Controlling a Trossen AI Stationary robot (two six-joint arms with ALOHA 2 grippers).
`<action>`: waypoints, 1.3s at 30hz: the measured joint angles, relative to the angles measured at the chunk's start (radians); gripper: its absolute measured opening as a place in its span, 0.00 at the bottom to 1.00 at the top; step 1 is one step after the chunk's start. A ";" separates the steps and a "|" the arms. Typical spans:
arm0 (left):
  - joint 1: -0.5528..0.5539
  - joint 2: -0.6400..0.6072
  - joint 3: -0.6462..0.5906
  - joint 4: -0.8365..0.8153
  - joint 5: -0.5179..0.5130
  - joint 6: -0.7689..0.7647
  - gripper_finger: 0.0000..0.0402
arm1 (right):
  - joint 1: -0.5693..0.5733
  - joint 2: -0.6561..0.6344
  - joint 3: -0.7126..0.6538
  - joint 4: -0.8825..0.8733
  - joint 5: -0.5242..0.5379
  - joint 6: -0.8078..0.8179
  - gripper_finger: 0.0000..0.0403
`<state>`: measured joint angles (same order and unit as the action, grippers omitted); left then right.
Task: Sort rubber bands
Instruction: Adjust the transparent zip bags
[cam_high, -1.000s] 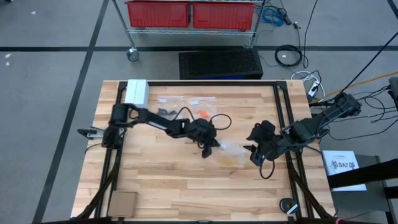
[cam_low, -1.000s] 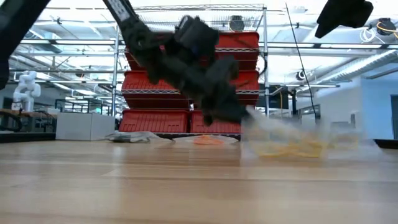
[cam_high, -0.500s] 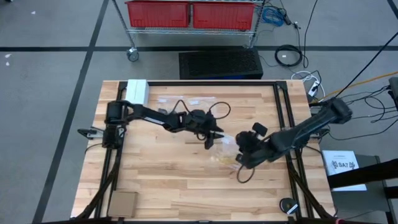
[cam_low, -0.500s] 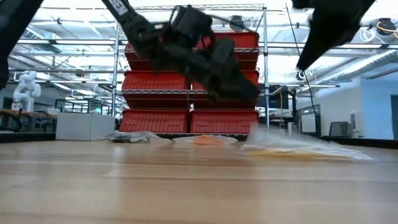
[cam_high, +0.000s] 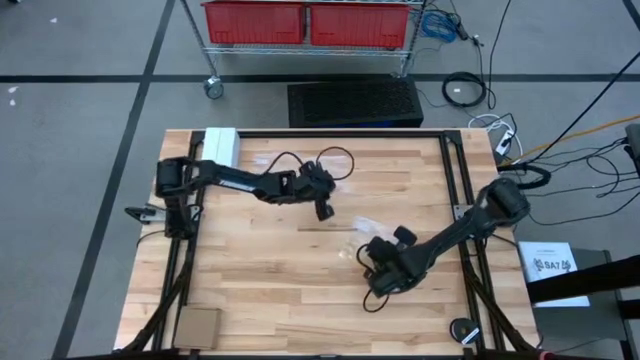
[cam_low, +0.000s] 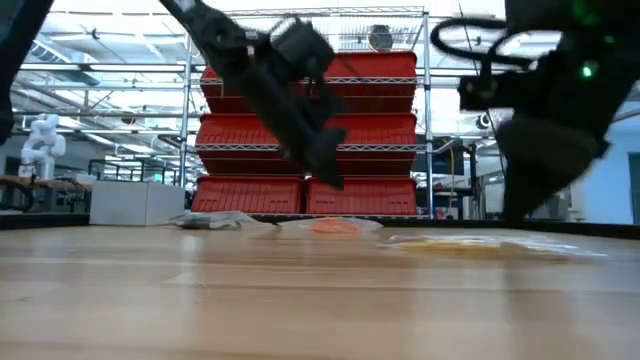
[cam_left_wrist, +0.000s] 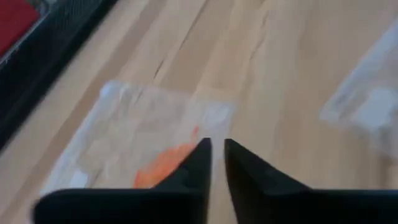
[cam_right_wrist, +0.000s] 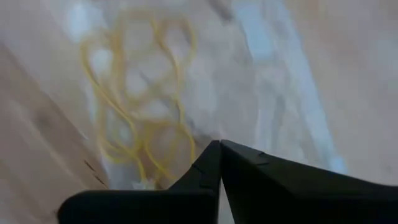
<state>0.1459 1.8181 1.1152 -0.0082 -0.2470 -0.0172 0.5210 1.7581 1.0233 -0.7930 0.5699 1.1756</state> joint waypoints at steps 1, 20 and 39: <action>0.009 0.013 -0.006 0.010 -0.001 -0.002 0.12 | 0.000 0.015 0.000 -0.004 -0.028 0.013 0.00; -0.036 0.126 -0.031 -0.015 0.134 -0.053 0.01 | -0.025 0.060 0.000 -0.535 -0.116 -0.008 0.00; -0.080 0.037 -0.030 -0.065 0.005 -0.317 0.01 | -0.044 0.012 -0.001 -0.113 -0.121 0.274 0.00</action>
<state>0.0655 1.8554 1.0855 -0.0737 -0.2417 -0.3345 0.4774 1.7697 1.0222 -0.9063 0.4490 1.4496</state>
